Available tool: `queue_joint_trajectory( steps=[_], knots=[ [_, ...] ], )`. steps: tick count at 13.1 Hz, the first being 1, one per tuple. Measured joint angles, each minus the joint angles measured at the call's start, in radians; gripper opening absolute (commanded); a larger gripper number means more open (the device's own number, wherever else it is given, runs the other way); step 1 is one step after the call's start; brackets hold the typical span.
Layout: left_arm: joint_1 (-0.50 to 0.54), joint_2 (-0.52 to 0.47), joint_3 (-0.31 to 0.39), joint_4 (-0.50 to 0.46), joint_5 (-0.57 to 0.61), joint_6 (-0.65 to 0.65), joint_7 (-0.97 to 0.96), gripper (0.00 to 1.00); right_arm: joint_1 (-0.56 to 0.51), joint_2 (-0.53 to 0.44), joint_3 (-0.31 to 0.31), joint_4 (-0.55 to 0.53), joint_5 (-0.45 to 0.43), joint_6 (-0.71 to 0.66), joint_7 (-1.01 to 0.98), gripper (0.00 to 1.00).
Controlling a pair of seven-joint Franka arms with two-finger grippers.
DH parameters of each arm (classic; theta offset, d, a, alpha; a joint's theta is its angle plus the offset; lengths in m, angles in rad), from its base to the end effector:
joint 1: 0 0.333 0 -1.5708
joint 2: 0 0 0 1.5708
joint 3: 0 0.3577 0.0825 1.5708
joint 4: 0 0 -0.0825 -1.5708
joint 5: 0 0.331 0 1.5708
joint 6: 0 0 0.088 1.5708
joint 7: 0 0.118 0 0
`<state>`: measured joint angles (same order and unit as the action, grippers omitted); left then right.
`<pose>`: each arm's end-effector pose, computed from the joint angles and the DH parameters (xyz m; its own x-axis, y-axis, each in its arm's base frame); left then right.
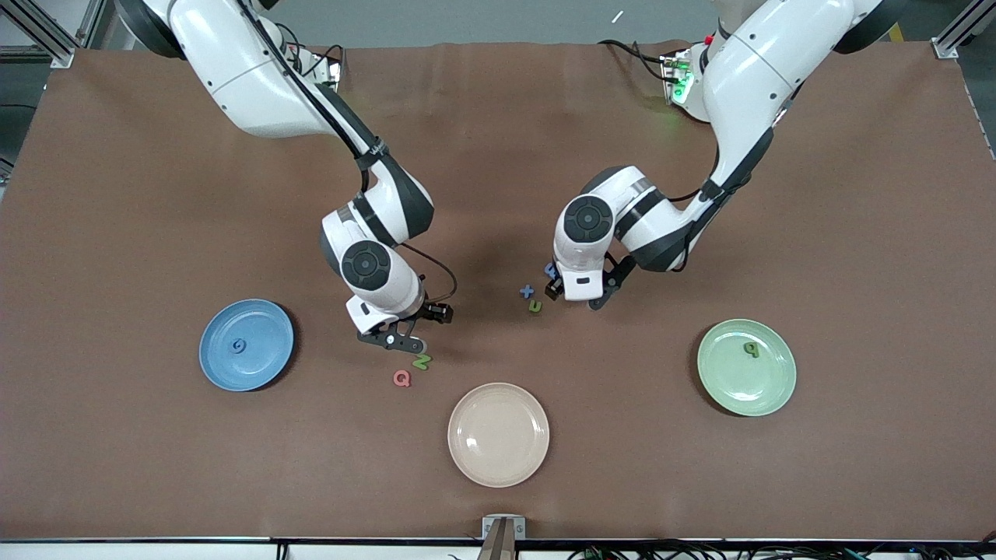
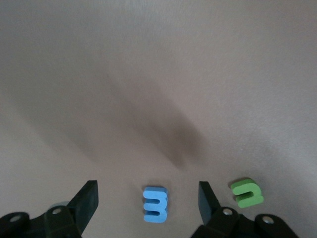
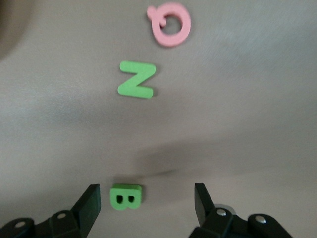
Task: Sort uppercase to blue plate, lowercase to green plate
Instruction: 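Grasp the blue m with the left gripper while the right gripper grasps green B, then drop the m on the green plate while the right gripper drops B on blue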
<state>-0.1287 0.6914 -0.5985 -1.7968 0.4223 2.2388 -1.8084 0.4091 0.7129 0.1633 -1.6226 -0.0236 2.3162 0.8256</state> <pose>0.5067 -0.3675 0.2651 0.6300 0.7753 -0.0453 0.7690 -0.6308 -0.1034 0.5810 0.3505 0.2651 0.9602 -0.2697 -0.0731 -0.2737 -0.9604 -0.0524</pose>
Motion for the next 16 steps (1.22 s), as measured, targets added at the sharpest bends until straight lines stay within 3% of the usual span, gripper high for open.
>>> queue_joint_trajectory(
  steps=[4, 8, 11, 13, 15, 16],
  knots=[
    [-0.007, 0.01, 0.0, -0.07, 0.047, 0.086, -0.084, 0.75, 0.044, 0.039, 0.0, -0.006, 0.0, 0.048, 0.071, 0.84],
    [-0.013, 0.015, 0.0, -0.088, 0.07, 0.117, -0.099, 0.65, 0.057, 0.039, 0.0, -0.017, 0.0, 0.05, 0.072, 0.75],
    [-0.018, 0.023, 0.0, -0.09, 0.085, 0.128, -0.102, 0.55, 0.057, 0.039, -0.002, -0.019, 0.0, 0.055, 0.073, 0.55],
    [-0.019, 0.024, 0.0, -0.09, 0.087, 0.133, -0.102, 0.24, 0.057, 0.039, -0.002, -0.02, 0.0, 0.056, 0.073, 0.31],
    [-0.025, 0.023, -0.001, -0.087, 0.089, 0.143, -0.102, 0.01, 0.057, 0.036, -0.003, -0.02, -0.001, 0.056, 0.073, 0.12],
    [-0.027, 0.023, -0.001, -0.086, 0.09, 0.143, -0.102, 0.0, 0.057, 0.036, -0.003, -0.02, -0.001, 0.057, 0.073, 0.08]
  ],
)
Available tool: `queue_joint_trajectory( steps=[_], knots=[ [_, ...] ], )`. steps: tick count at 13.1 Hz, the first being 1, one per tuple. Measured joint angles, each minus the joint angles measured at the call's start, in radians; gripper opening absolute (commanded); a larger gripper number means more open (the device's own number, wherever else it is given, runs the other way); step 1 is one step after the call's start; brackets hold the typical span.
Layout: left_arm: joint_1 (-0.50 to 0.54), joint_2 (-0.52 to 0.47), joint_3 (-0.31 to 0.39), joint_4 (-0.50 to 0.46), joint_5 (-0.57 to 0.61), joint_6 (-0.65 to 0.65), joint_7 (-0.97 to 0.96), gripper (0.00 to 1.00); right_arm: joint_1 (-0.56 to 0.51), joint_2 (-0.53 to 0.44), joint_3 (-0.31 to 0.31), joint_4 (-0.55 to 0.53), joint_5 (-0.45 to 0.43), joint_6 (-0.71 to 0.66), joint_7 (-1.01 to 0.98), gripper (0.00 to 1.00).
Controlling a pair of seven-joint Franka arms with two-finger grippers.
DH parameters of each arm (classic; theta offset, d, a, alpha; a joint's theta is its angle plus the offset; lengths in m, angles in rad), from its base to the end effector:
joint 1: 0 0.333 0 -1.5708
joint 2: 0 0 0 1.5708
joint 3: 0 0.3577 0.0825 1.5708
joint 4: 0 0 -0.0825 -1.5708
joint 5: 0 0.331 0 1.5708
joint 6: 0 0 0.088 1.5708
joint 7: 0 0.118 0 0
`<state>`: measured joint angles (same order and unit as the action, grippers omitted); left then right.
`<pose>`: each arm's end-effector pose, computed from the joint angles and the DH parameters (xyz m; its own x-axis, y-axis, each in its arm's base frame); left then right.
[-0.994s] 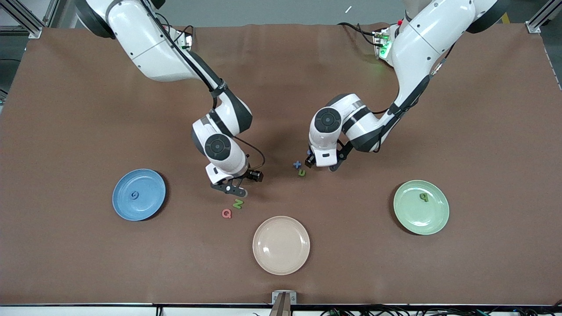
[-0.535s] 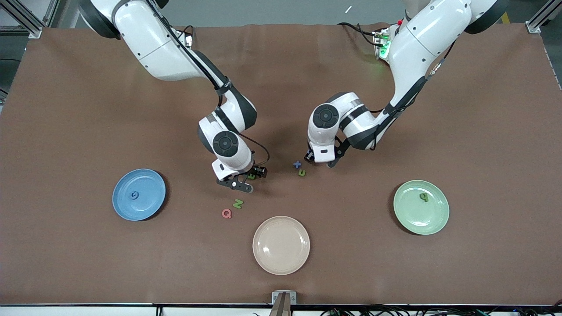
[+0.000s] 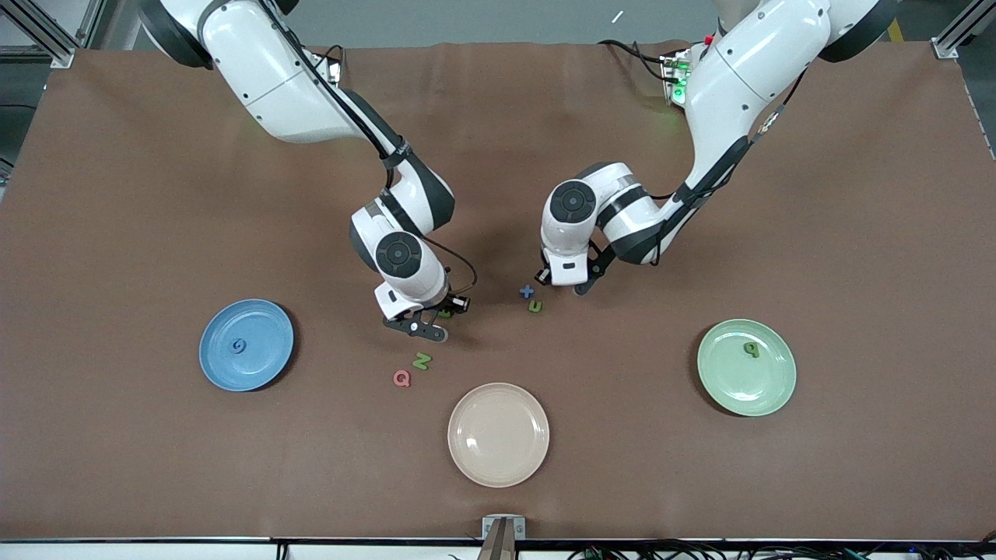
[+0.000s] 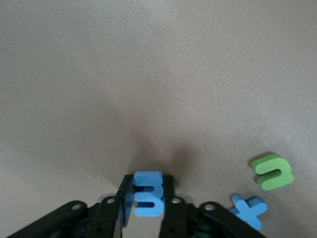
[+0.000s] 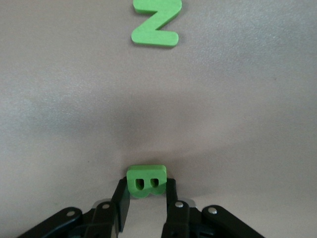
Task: Sort uppercase to blue plate, lowercase to green plate
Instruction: 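Drop the m on the green plate while the right gripper drops B on blue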
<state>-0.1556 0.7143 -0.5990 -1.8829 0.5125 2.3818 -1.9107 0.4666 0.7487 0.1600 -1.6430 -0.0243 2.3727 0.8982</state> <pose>0.4777 -0.3858 0.2363 0.6419 0.7659 -0.0366 0.7644 -0.6429 -0.0488 0.5586 0.3813 0.2381 0.9542 -0.2887 -0.0786 -0.2929 -0.9549 -0.0488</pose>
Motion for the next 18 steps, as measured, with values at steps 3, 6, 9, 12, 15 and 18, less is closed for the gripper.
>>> queue_joint_trajectory(
  steps=[3, 6, 9, 12, 15, 18],
  knots=[
    [0.005, -0.003, 0.001, 0.001, 0.004, -0.009, 0.006, 0.0, 0.0, 0.0, -0.004, 0.002, -0.003, 0.001, -0.001, 0.07],
    [0.031, -0.037, 0.004, 0.018, 0.018, -0.054, 0.072, 0.0, -0.033, -0.009, -0.027, 0.038, -0.01, -0.017, -0.088, 0.07],
    [0.068, -0.108, 0.005, 0.053, 0.019, -0.107, 0.22, 0.0, -0.179, -0.02, -0.032, 0.135, -0.01, -0.167, -0.336, 0.07],
    [0.145, -0.141, 0.006, 0.107, 0.019, -0.179, 0.406, 0.0, -0.32, -0.03, -0.032, 0.181, -0.009, -0.262, -0.611, 0.07],
    [0.261, -0.141, 0.011, 0.124, 0.019, -0.184, 0.61, 0.0, -0.43, -0.029, -0.032, 0.181, -0.01, -0.293, -0.851, 0.11],
    [0.398, -0.138, 0.015, 0.128, 0.019, -0.184, 0.797, 0.0, -0.539, -0.026, -0.033, 0.178, -0.01, -0.334, -1.074, 0.27]
  ],
)
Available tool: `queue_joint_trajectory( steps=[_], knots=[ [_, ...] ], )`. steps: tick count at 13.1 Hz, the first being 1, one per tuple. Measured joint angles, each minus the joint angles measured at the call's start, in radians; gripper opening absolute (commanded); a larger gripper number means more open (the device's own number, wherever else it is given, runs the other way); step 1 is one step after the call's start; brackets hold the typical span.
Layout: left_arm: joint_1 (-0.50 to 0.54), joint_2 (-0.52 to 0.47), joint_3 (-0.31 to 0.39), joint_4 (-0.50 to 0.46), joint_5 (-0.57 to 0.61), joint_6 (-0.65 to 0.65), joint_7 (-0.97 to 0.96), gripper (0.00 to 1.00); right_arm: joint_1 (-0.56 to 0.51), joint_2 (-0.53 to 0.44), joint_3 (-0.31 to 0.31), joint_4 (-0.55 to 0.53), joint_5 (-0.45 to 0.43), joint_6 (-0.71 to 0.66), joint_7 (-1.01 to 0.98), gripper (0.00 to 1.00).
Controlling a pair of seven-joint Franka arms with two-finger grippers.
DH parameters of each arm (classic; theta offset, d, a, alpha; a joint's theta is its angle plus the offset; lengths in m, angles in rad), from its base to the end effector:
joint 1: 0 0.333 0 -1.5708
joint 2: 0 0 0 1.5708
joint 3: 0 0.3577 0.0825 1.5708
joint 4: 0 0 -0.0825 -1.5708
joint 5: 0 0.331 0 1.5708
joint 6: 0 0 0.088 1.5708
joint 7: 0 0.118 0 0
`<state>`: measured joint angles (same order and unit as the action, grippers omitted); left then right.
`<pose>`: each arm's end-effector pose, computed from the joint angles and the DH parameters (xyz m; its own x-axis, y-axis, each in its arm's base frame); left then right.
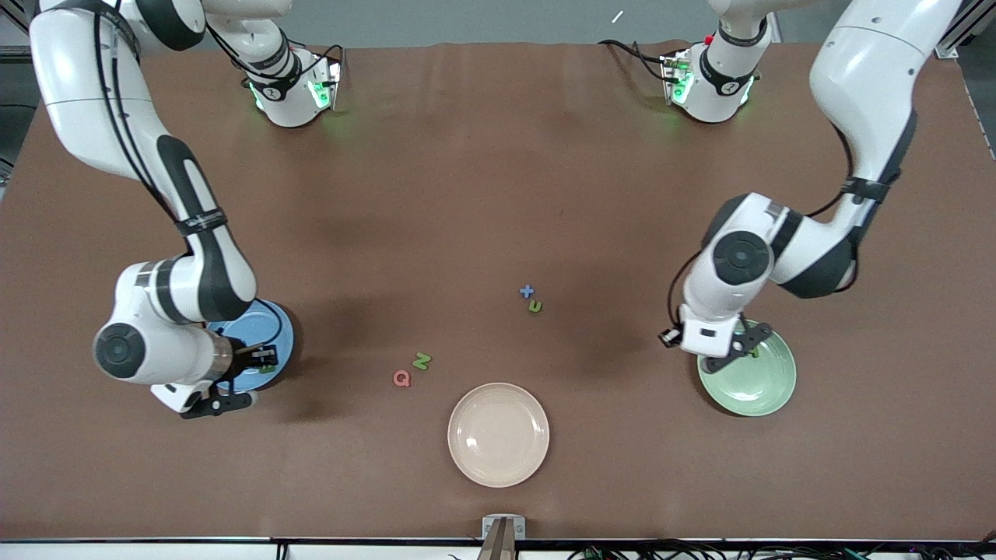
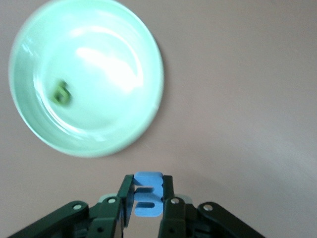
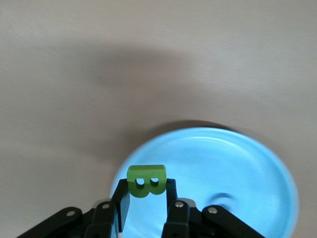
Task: Sort uppercase to blue plate, lowercase to green plate
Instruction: 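Drop the m on the green plate while the right gripper drops B on blue, then move the left gripper and the right gripper back over the remaining letters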
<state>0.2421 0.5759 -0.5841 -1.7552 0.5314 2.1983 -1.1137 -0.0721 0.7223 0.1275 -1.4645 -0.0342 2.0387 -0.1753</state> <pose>0.6219 -0.1421 0.3389 0.8636 0.4950 0.0952 0.5019 -0.8620 -0.0708 0.6858 0.0172 0.2960 0.9658 0.2242 -0.1300 0.2151 -0.9733 -0.0800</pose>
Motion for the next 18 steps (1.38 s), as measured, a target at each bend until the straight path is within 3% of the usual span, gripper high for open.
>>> queue_joint_trajectory(
  steps=[2, 4, 5, 6, 7, 8, 14, 18],
  knots=[
    [0.08, 0.013, 0.002, 0.005, 0.0, 0.001, 0.098, 0.03, -0.039, 0.007, 0.0, -0.001, 0.0, -0.001, -0.06, 0.51],
    [0.146, 0.044, 0.004, 0.02, 0.0, 0.011, 0.173, 0.06, -0.044, 0.011, 0.002, -0.001, 0.0, -0.001, -0.07, 0.66],
    [0.177, 0.064, 0.004, 0.026, 0.0, 0.031, 0.2, 0.16, -0.042, 0.012, 0.006, -0.001, 0.0, -0.001, -0.07, 0.73],
    [0.199, 0.085, 0.004, 0.029, 0.0, 0.056, 0.218, 0.44, -0.04, 0.012, 0.009, -0.001, 0.0, -0.001, -0.07, 0.73],
    [0.209, 0.104, 0.004, 0.031, 0.0, 0.074, 0.226, 0.79, -0.036, 0.012, 0.011, -0.001, 0.0, -0.001, -0.069, 0.73],
    [0.21, 0.117, 0.003, 0.033, 0.0, 0.083, 0.226, 1.0, -0.033, 0.012, 0.014, -0.001, 0.002, -0.001, -0.067, 0.73],
    [0.202, 0.123, -0.058, 0.036, -0.009, 0.079, 0.108, 1.0, 0.109, 0.012, 0.028, 0.002, 0.006, 0.071, 0.208, 0.77],
    [0.128, 0.123, -0.156, 0.023, -0.01, 0.076, -0.181, 1.0, 0.179, 0.026, 0.029, -0.002, 0.008, 0.219, 0.357, 0.77]
  ],
)
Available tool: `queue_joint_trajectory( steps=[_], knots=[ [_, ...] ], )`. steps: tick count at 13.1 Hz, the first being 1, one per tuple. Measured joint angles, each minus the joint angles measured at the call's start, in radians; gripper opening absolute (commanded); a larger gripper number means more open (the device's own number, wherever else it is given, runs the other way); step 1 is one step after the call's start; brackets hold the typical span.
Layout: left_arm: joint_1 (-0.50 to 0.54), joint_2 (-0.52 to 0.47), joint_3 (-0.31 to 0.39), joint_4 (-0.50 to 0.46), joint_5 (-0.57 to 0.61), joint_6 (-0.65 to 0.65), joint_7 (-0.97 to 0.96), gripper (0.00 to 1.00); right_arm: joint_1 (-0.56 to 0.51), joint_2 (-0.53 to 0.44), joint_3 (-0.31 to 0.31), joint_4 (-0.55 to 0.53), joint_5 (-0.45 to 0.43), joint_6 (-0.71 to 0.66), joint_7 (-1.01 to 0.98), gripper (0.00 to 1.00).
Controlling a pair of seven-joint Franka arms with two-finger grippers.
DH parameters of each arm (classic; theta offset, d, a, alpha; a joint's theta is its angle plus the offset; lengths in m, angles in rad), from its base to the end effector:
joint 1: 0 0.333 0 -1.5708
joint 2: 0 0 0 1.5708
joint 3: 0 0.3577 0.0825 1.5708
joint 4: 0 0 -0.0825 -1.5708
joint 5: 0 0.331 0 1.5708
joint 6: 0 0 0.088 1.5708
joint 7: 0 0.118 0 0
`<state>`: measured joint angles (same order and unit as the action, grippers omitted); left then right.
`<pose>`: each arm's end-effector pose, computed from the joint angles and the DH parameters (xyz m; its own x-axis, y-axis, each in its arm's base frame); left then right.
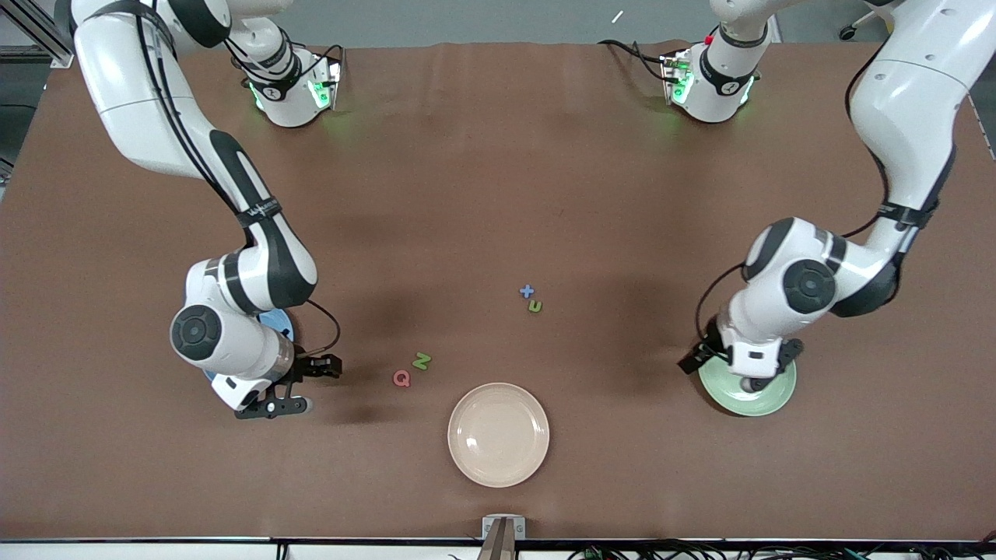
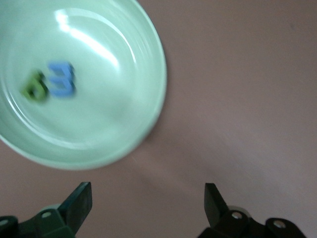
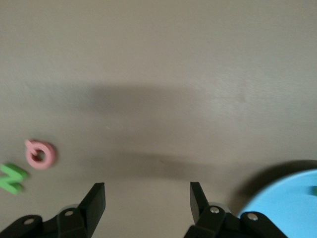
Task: Sort uppercase to blue plate, lowercase to green plate
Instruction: 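Move the left gripper and the right gripper back over the remaining letters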
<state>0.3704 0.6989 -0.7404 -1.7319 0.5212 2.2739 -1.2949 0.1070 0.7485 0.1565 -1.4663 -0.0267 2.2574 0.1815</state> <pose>0.6356 -0.1450 0.3164 0.7503 0.6609 -0.0177 0.6601 -0.7472 0.0772 0.6932 0.1596 0.2965 0.9980 0.0528 0.0339 0.0557 -0.9942 -0.0924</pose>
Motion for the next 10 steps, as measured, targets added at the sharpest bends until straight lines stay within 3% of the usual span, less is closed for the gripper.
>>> queue_joint_trajectory(
  steps=[4, 10],
  knots=[
    [-0.194, 0.001, -0.001, -0.002, -0.001, -0.001, -0.292, 0.99, 0.108, 0.043, 0.001, -0.006, -0.001, 0.088, 0.189, 0.79],
    [-0.377, 0.064, 0.014, 0.019, -0.003, 0.007, -0.698, 0.93, 0.176, 0.107, -0.008, -0.011, -0.005, 0.208, 0.284, 0.78]
  ],
)
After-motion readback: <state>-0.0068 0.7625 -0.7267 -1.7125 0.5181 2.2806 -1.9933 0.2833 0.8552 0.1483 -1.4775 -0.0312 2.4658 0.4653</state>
